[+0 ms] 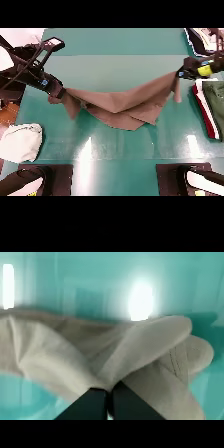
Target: Fold the shirts.
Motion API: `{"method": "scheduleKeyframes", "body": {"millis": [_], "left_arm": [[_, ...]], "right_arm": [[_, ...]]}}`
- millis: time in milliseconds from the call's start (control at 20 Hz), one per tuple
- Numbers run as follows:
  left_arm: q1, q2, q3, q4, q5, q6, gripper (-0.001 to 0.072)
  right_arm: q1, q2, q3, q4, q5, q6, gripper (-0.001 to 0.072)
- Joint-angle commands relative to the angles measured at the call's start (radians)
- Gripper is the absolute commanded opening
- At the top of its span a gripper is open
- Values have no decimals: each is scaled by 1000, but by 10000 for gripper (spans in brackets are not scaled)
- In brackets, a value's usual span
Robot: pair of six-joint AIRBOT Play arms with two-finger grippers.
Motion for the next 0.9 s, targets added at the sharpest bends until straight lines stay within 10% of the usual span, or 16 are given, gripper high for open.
{"method": "scheduleKeyframes", "body": {"millis": [0,50,200,850], "left_arm": [[1,-19,-36,0,53,3,31],[1,-19,-36,0,55,3,31],[1,-19,-36,0,55,3,31],[1,-19,-37,-32,66,-1,31]], "right_arm": [[4,-61,-36,7,-197,-52,441],[-14,-70,-19,7,-183,-52,617],[-99,-57,-30,5,-77,-94,445],[-166,199,-977,353,-295,-127,448]]}}
